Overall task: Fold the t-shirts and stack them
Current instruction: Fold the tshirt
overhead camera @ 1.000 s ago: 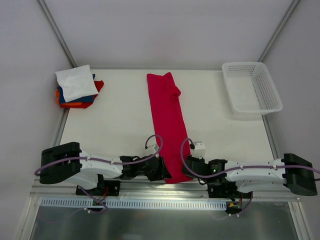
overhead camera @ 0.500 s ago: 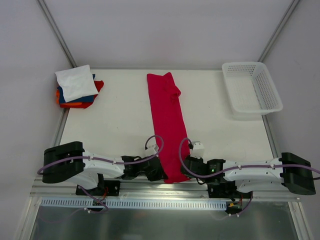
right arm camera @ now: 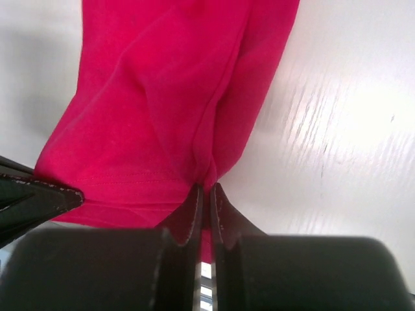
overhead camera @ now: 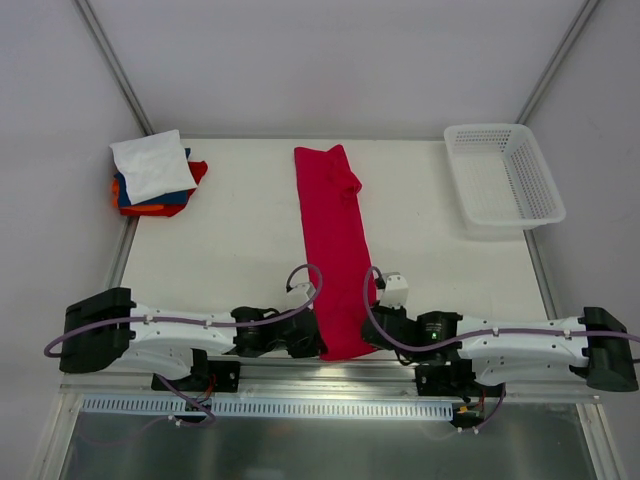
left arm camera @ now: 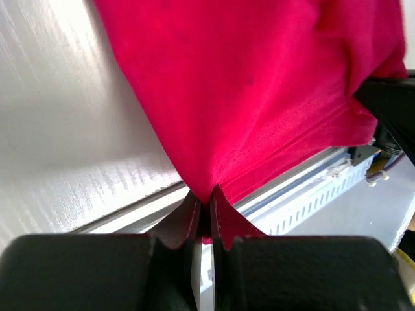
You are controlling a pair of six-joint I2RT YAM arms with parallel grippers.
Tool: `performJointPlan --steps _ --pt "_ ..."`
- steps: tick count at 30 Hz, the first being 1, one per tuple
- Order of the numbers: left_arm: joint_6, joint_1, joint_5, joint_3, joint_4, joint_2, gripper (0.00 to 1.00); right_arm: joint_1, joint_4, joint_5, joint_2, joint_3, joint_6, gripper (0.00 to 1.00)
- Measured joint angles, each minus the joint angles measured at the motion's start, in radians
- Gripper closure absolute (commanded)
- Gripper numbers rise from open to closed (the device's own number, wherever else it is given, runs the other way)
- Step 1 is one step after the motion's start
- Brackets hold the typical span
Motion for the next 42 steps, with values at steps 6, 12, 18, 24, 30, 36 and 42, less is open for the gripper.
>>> performJointPlan --steps 6,12,18,24,30,36,42 --pt "0.058 -0.003 -0.068 0.064 -0.097 -0.085 1.0 0.0 -0.061 0.063 -0.032 0.057 -0.047 1.0" --pt "0.133 0.02 -0.108 0.13 -0.16 -0.11 1.0 -0.006 -0.101 0.122 -0.035 0.124 -0.111 1.0" --pt "0.211 0.087 -0.132 0.179 -0.179 -0.115 1.0 -0.064 -0.116 0.156 -0.029 0.204 -0.205 1.0" --pt "0.306 0.194 -0.13 0.238 -0.179 -0.115 1.0 -0.16 -0.101 0.162 0.016 0.27 -0.309 1.0" --pt "0.383 0.323 -0.071 0.315 -0.174 -0.076 1.0 -0.276 -0.05 0.127 0.093 0.32 -0.413 1.0" --pt "0.425 0.372 -0.02 0.367 -0.175 0.02 1.0 -0.385 0.002 0.05 0.155 0.335 -0.505 1.0" --pt "0.459 0.428 0.004 0.407 -0.175 0.072 1.0 -0.475 0.051 -0.028 0.214 0.366 -0.583 1.0"
